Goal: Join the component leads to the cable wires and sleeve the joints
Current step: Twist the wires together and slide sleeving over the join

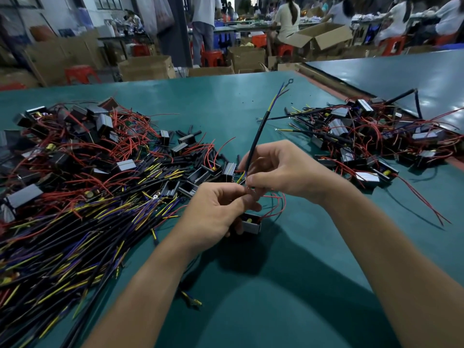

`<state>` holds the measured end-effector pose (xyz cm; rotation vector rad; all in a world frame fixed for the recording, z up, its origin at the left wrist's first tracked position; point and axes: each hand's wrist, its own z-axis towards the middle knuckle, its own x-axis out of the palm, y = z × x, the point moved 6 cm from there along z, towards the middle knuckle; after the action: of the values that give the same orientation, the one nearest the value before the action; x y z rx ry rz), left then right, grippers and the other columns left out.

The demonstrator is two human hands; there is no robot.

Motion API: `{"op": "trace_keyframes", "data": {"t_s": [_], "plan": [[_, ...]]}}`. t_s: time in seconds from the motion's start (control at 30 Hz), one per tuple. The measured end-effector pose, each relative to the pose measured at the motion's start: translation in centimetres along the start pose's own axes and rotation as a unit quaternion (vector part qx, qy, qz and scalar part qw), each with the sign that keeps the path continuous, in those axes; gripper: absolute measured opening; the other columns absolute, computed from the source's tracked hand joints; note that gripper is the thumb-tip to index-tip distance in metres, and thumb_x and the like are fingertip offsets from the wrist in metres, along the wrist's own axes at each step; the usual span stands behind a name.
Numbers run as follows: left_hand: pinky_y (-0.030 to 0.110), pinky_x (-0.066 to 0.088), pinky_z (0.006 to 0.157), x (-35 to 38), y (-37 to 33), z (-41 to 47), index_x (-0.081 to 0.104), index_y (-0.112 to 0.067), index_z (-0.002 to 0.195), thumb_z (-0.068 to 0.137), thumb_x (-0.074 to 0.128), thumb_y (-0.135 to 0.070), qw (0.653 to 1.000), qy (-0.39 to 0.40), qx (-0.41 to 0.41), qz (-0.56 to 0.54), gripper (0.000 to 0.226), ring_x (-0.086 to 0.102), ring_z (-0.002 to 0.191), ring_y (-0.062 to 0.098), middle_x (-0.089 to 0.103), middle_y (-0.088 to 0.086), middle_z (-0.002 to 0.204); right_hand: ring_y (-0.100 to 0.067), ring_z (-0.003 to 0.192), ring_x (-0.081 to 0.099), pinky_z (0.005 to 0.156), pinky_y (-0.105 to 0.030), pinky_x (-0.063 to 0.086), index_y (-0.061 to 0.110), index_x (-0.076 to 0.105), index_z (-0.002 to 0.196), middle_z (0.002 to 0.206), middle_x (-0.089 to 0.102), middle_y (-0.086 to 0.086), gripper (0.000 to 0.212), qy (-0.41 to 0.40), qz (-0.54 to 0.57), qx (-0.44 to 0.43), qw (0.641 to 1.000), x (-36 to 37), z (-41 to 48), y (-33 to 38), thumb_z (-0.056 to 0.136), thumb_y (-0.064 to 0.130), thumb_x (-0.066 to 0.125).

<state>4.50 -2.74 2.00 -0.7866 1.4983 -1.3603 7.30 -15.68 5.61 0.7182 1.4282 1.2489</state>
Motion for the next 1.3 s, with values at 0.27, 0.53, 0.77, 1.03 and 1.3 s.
{"op": "trace_keyframes", "data": {"t_s": [0.27, 0.53, 0.77, 1.03, 1.3], "plan": [[0.018, 0.043, 0.042, -0.6, 0.1, -0.1, 0.072, -0.005, 0.095, 0.097, 0.052, -0.013, 0.997, -0.004, -0.034, -0.071, 0.021, 0.056, 0.046, 0.012, 0.076, 0.008, 0.092, -0.010, 0.048, 0.055, 0.047, -0.014, 0.042, 0.007, 0.067, 0.087, 0.062, 0.064, -0.005, 0.023, -0.008, -0.011, 0.000, 1.000, -0.1, -0.1, 0.4, 0.083, -0.014, 0.060], [0.021, 0.042, 0.042, -0.9, -0.4, -0.2, 0.074, -0.003, 0.081, 0.087, 0.067, -0.020, 0.998, -0.050, 0.005, -0.031, 0.019, 0.053, 0.044, 0.017, 0.068, 0.014, 0.065, -0.021, 0.061, 0.059, 0.061, -0.030, 0.052, 0.006, 0.068, 0.090, 0.068, 0.066, -0.010, 0.022, 0.000, -0.019, -0.012, 1.000, 0.1, 0.0, 0.1, 0.082, -0.013, 0.060], [0.020, 0.042, 0.039, -1.1, -0.4, -0.1, 0.070, -0.006, 0.082, 0.097, 0.053, -0.010, 0.996, -0.057, -0.014, -0.063, 0.023, 0.056, 0.041, 0.017, 0.075, 0.010, 0.081, -0.018, 0.058, 0.058, 0.058, -0.025, 0.051, 0.007, 0.068, 0.089, 0.068, 0.067, -0.008, 0.018, 0.013, -0.026, -0.017, 0.999, -0.1, 0.1, 0.1, 0.082, -0.009, 0.066], [0.019, 0.040, 0.038, -1.6, -0.6, -0.1, 0.068, -0.005, 0.078, 0.087, 0.068, -0.014, 0.994, -0.097, 0.016, -0.055, 0.014, 0.056, 0.037, 0.016, 0.074, 0.010, 0.074, -0.025, 0.067, 0.059, 0.061, -0.030, 0.052, 0.002, 0.067, 0.094, 0.073, 0.068, -0.012, 0.015, 0.018, -0.023, -0.031, 0.999, 0.1, 0.0, 0.2, 0.083, -0.008, 0.066], [0.020, 0.042, 0.040, -2.2, -0.5, 0.1, 0.069, -0.007, 0.075, 0.086, 0.069, -0.008, 0.991, -0.116, 0.025, -0.055, 0.010, 0.053, 0.037, 0.014, 0.072, 0.010, 0.067, -0.017, 0.060, 0.059, 0.057, -0.026, 0.050, 0.013, 0.066, 0.086, 0.068, 0.068, -0.005, 0.022, 0.036, -0.016, -0.034, 0.999, 0.4, -0.1, 0.2, 0.083, -0.009, 0.067]]}}
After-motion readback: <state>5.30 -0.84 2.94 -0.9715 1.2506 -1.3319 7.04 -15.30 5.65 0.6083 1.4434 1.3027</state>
